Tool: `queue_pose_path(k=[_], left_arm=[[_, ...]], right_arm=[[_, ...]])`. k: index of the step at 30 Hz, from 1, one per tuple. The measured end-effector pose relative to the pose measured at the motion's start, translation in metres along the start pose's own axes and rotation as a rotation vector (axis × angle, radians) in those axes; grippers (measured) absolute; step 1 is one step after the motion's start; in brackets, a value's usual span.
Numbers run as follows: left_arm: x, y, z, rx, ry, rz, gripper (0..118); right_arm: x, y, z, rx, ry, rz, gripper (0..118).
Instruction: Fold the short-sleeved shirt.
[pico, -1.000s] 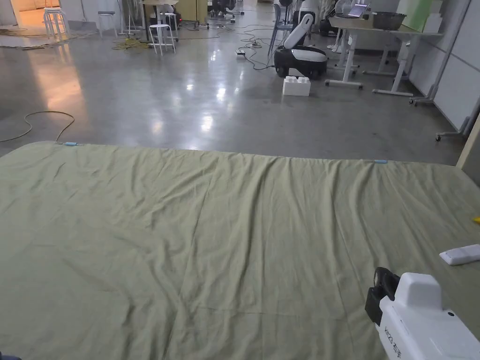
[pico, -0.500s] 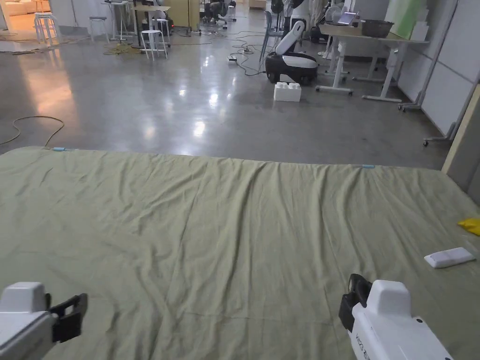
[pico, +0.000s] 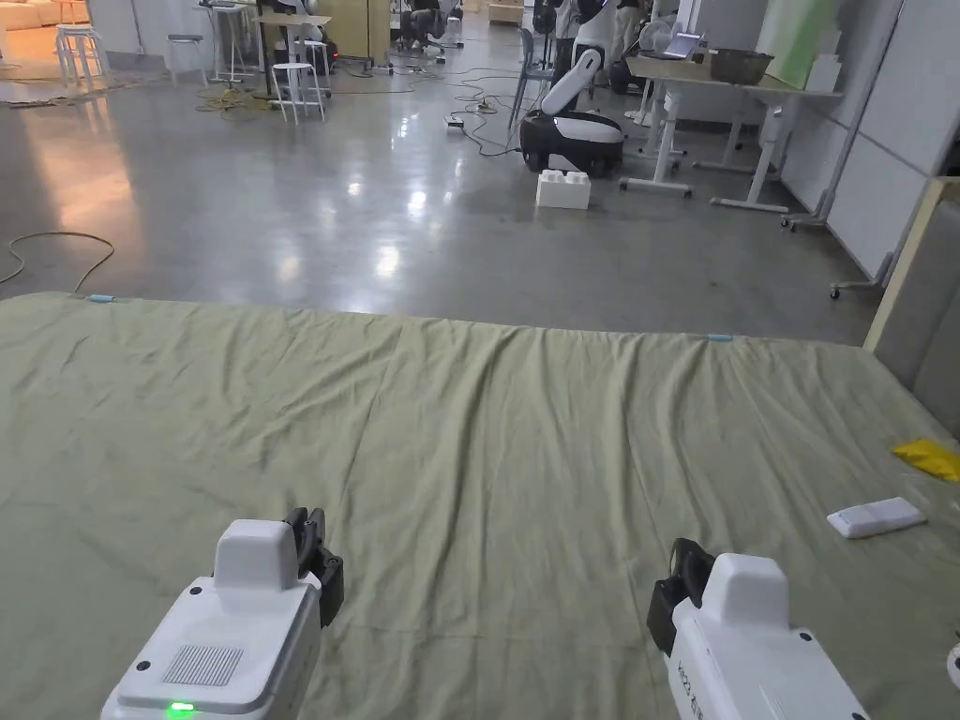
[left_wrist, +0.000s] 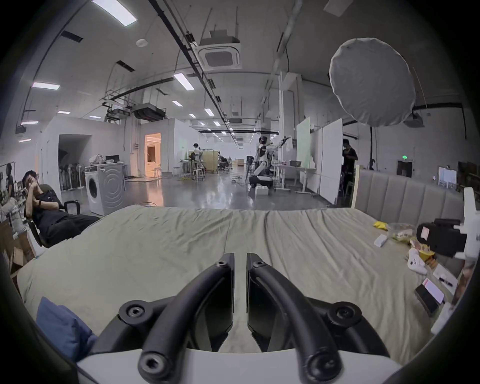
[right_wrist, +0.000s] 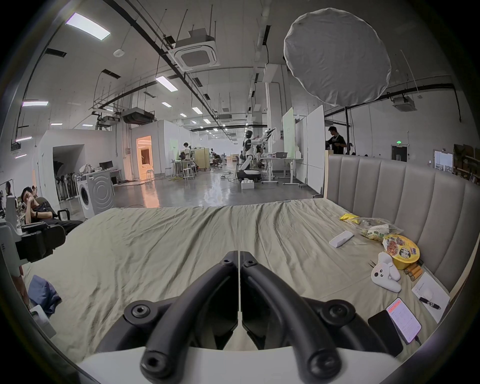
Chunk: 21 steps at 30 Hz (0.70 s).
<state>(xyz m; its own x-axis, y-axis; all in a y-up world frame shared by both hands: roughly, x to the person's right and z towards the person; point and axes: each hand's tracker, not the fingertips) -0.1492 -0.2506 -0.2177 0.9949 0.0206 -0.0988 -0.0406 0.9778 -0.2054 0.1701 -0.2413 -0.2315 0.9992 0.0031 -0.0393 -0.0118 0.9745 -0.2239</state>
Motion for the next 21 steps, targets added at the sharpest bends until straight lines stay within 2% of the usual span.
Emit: queue_pose_path(k=[5, 10, 19, 21], left_arm=[[0.001, 0.004, 0.001, 0.015, 0.079, 0.017, 7], [-0.009, 0.006, 0.005, 0.019, 0.096, 0.035, 7], [-0.013, 0.007, 0.012, 0.021, 0.105, 0.004, 7], [-0.014, 0.007, 0.012, 0.025, 0.113, 0.005, 9]], right_arm=[[0.001, 0.000, 0.004, 0.023, -0.015, -0.004, 2], [-0.002, 0.004, 0.007, 0.071, -0.016, 0.064, 2], [-0.005, 0.005, 0.006, 0.050, -0.004, 0.041, 2], [-0.008, 0.004, 0.006, 0.049, -0.010, 0.045, 8]])
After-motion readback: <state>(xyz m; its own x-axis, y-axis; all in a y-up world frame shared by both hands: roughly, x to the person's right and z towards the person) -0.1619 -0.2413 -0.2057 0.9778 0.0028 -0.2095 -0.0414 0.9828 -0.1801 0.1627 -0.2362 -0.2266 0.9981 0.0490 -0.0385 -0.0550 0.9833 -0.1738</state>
